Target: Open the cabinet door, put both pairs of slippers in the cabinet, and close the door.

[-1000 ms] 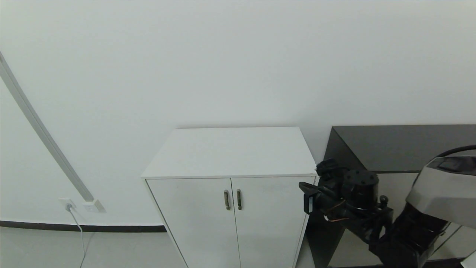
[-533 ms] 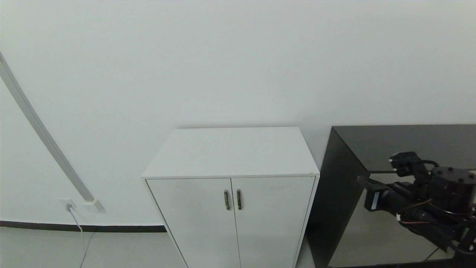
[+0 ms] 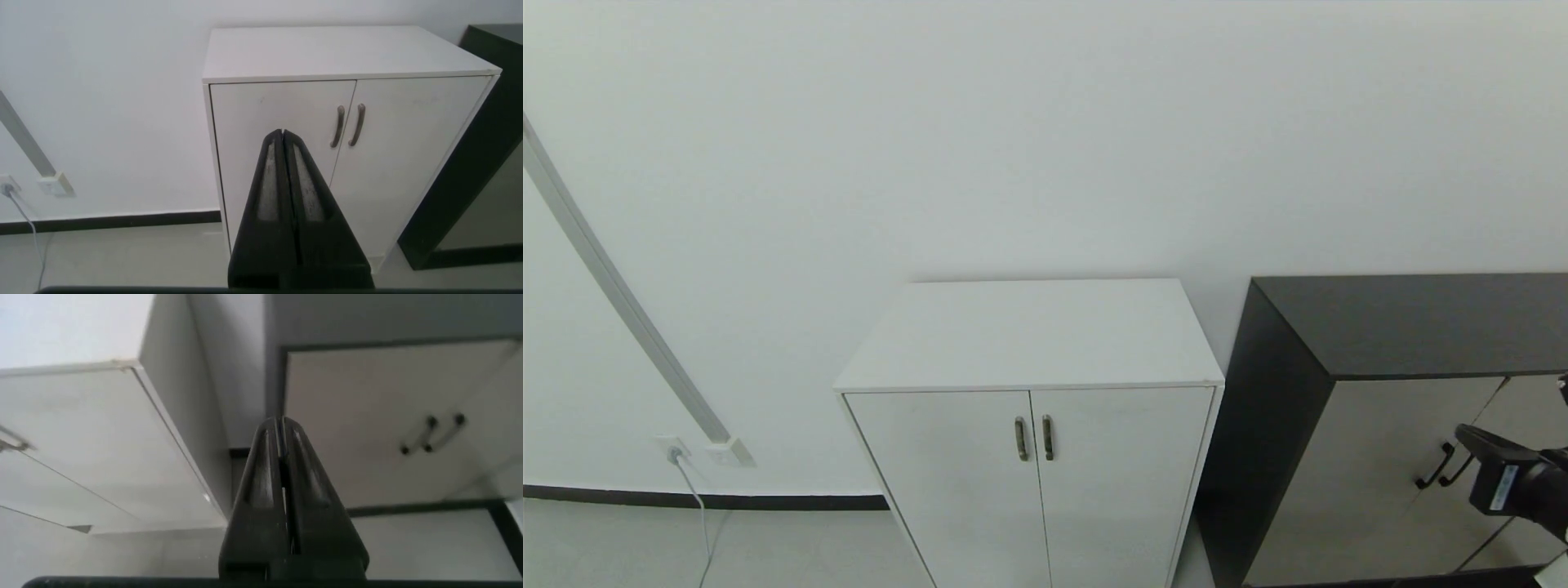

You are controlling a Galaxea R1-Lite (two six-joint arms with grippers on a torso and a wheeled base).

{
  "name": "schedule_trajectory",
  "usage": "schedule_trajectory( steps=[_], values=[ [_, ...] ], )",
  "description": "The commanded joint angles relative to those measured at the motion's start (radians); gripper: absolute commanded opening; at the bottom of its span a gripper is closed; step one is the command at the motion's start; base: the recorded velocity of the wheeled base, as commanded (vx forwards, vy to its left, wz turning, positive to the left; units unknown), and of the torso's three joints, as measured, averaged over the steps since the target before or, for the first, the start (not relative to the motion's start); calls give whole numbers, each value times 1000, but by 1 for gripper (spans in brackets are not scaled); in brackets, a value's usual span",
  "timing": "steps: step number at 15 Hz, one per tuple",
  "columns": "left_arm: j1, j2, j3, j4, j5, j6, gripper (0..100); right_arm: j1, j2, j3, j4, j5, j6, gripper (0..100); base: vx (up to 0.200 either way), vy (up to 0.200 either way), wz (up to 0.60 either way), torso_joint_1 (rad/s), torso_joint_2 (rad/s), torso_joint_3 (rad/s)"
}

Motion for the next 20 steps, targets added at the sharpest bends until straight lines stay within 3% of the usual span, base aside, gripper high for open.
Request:
schedule_trajectory(
  steps=[1, 4, 11, 14, 20],
  values=[
    [1, 1, 0, 0, 0, 0, 0, -24, -213, 2, 137, 1, -6, 0, 0, 0, 0, 0, 0, 0],
    [1, 1, 0, 0, 0, 0, 0, -24, -435, -27, 402, 9, -8, 0, 0, 0, 0, 0, 0, 0],
    [1, 1, 0, -1, 0, 0, 0, -18, -771, -21, 795, 105, -45, 0, 0, 0, 0, 0, 0, 0],
    [1, 1, 0, 0, 0, 0, 0, -18, -874, -22, 888, 158, -54, 0, 0, 0, 0, 0, 0, 0],
    [1, 1, 0, 0, 0, 0, 0, 2, -1027, -1, 1029, 164, -66, 0, 0, 0, 0, 0, 0, 0]
  ],
)
